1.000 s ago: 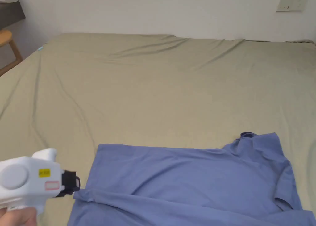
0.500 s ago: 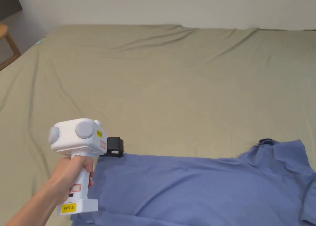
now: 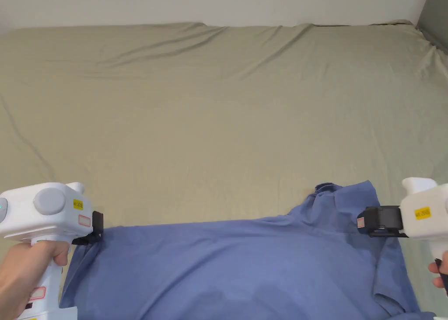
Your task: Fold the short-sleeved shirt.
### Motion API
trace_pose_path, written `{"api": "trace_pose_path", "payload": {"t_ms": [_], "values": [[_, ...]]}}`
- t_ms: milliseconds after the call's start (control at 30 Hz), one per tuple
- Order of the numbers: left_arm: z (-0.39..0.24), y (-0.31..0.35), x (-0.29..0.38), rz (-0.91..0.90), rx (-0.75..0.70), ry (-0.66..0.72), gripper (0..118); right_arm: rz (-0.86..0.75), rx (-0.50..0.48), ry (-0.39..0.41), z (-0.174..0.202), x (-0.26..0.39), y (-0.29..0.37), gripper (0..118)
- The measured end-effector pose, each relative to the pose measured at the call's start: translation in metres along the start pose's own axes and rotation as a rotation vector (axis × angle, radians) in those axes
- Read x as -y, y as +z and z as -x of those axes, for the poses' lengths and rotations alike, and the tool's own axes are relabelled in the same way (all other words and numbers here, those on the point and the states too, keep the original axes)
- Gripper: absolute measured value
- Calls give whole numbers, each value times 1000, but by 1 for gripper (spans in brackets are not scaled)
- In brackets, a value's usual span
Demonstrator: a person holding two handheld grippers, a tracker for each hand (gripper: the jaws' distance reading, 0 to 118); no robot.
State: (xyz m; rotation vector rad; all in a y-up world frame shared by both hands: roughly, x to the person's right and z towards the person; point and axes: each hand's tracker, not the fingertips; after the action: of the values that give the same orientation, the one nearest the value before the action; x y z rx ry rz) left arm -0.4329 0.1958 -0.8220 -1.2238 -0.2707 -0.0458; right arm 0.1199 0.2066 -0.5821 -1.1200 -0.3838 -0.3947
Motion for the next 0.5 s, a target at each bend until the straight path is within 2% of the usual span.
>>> {"api": "trace_pose_path", "payload": {"t_ms": [100, 133, 167, 200, 233, 333, 367, 433, 500], "values": [[-1, 1, 1, 4, -5, 1, 0, 20, 21, 9, 3, -13, -19, 116], [-1, 0, 1, 5, -6, 2, 0, 26, 18, 15, 3, -16, -22, 103], [-1, 0, 1, 5, -9, 5, 0, 24, 10, 17, 1, -16, -25, 71], [-1, -1, 1, 7, -11, 7, 0, 22, 4, 15, -1, -16, -25, 28], [1, -2, -1, 15, -8, 10, 0, 25, 1, 13, -1, -17, -26, 1], [4, -2, 1, 16, 2, 28, 0, 71, -12, -30, -6, -14, -33, 1], [2, 2, 2, 16, 0, 25, 0, 51, -43, -24, -5, -11, -28, 1], [3, 12, 5, -9, -9, 15, 0, -12, -31, 6, -6, -1, -10, 1], [11, 25, 5, -27, 8, 23, 0, -65, -73, 0, -8, 7, 12, 1]]}}
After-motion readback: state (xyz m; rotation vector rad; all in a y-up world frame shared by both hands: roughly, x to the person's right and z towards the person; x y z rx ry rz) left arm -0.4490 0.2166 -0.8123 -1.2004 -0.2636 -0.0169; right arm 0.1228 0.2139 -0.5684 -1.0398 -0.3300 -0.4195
